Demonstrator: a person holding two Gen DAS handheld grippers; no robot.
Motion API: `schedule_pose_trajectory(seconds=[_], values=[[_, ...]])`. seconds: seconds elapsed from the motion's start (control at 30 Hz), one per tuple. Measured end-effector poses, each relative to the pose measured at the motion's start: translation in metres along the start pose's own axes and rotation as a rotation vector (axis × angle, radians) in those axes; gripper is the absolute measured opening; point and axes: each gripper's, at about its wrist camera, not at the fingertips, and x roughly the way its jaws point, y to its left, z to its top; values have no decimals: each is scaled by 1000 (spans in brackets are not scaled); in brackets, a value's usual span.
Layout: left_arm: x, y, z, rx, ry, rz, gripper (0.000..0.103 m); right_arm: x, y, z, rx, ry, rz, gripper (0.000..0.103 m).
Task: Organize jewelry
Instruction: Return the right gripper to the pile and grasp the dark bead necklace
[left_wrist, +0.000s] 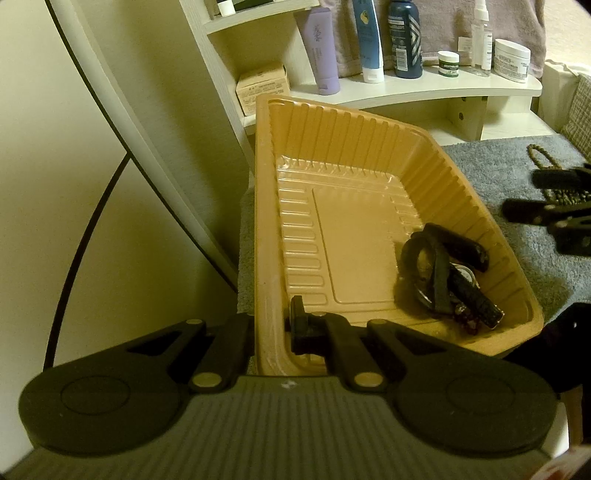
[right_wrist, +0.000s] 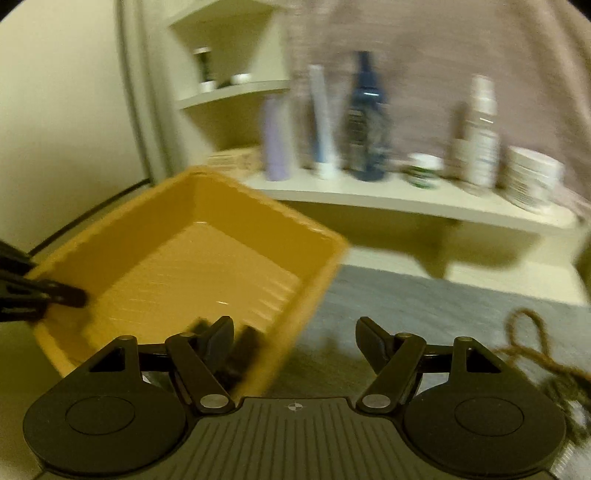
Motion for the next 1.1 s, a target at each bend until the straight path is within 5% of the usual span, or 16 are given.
schedule_pose_trajectory(seconds=[0.53,0.77,0.83,1.1], values=[[-1,0,0,0,-3,2,3,-48,-96,-54,158,29,-321,73],[-2,0,0,0,-2,2,3,-55,-115,-56,99,26,-396,72],[-2,0,0,0,-2,3,3,-53,-118,-56,62,32,-407,57],[-2,0,1,1,-2,4,3,-40,-123,-58,-141,115,-430,31]])
